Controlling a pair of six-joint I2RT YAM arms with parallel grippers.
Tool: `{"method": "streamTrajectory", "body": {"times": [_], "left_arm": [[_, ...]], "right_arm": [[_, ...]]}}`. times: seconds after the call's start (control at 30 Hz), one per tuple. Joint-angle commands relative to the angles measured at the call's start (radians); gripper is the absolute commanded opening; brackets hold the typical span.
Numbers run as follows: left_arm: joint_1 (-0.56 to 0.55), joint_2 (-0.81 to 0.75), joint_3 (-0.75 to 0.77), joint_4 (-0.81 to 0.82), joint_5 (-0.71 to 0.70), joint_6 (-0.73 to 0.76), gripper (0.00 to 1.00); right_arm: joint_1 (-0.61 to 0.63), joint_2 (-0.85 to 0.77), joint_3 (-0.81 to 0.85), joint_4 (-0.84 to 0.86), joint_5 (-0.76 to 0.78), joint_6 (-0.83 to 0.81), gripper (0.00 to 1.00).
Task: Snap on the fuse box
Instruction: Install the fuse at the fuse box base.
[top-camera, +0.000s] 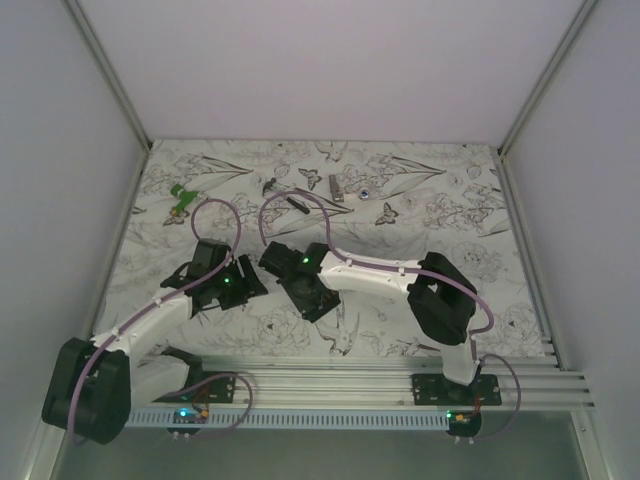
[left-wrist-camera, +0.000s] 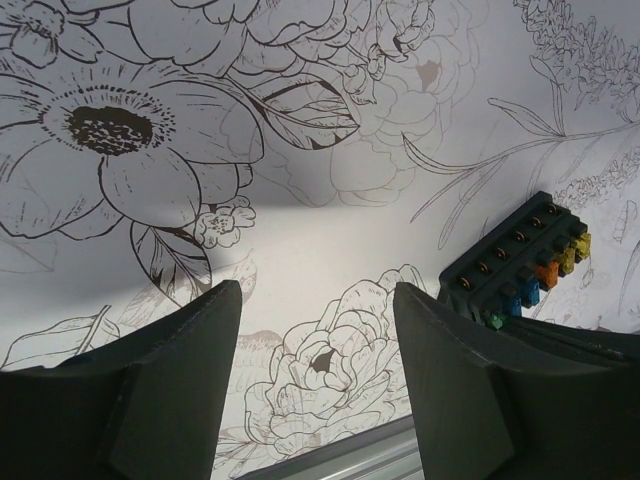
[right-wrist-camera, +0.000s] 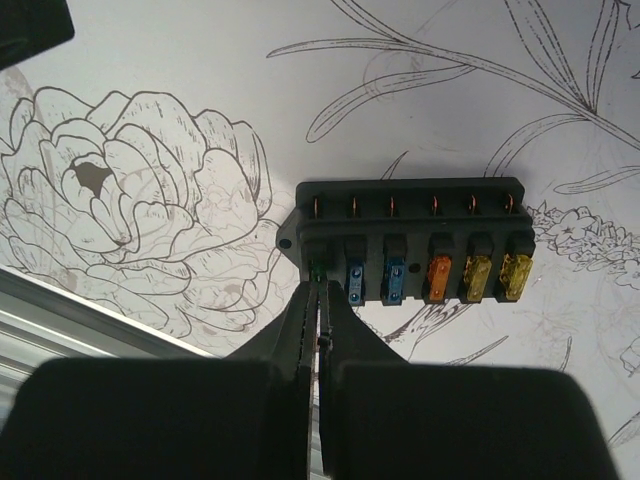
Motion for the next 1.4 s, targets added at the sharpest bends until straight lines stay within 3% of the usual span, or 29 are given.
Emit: {"method": "streamTrajectory", "body": {"times": [0.0, 1.37], "left_arm": [[0.006, 0.004, -0.008, -0.024, 0.013, 0.006, 0.65], [0.005, 0.001, -0.012, -0.024, 0.000, 0.008, 0.66]], "right_arm": [[-0.013, 0.060, -0.009, -0.080, 0.019, -0.042, 0.00], [-0.011, 0.370, -0.167, -0.015, -0.084, -0.048, 0.00]]}}
